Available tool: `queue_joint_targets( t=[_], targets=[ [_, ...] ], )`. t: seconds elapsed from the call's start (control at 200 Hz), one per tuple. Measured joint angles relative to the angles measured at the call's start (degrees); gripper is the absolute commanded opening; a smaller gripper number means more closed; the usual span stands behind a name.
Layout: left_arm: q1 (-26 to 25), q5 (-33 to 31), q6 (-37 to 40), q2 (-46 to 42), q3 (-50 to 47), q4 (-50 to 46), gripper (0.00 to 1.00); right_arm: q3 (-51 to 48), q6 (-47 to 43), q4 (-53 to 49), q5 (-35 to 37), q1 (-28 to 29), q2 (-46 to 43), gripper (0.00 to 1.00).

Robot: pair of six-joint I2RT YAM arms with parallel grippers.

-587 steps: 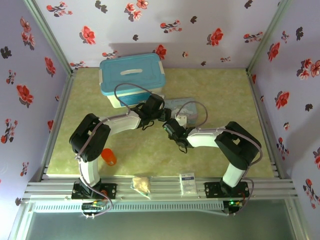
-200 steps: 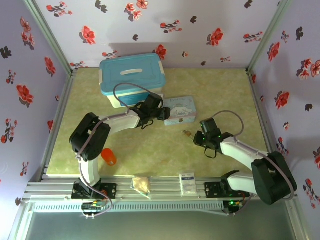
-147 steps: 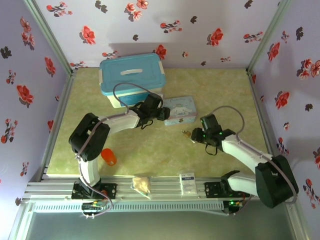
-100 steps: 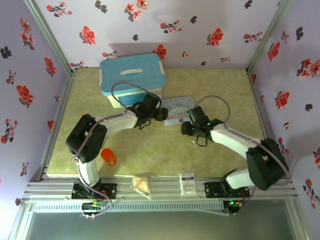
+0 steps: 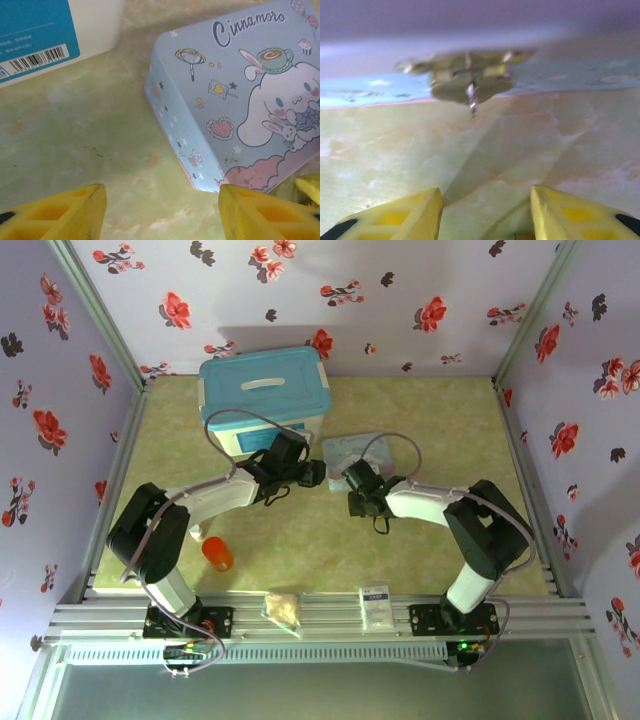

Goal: Unlock the padlock with the key

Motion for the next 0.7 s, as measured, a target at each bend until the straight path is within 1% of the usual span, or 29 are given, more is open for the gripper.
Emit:
queue_joint_targets(
  t=[0.11,0.235,0.45,0.52,0.6,0.7],
  targets=[
    [0.04,0.0,-0.15,0.0,-0.44,-0.04,0.61,-2.62,0.85,1.09,0.15,1.6,-2.14,0.47],
    [0.11,0.0,-0.5,0.0,-0.44,-0.02,0.61,-6.4,2.47,-0.09,-0.26,3.19,-6.36,0.46],
    [0.11,0.07,-1.27,-0.09,-0.87,0.17,0.61,-11.45,4.5,-3.17,-0.5,3.67,-13.33,0.47],
    [0.11,0.04,-1.4,-0.42,-1.44,0.2,0.61,-12.09,4.5,-3.17,-0.66,3.91,-14.56,0.48],
    [0.11,0.07,-1.42,-0.81,-1.62,0.2,0.62,-12.26,4.96,-3.32,-0.39,4.76,-15.82,0.52],
    [0.11,0.09,-1.44,-1.66,-1.64,0.22,0.62,-12.26,6.62,-4.66,0.76,5.6,-18.49,0.52]
  ],
)
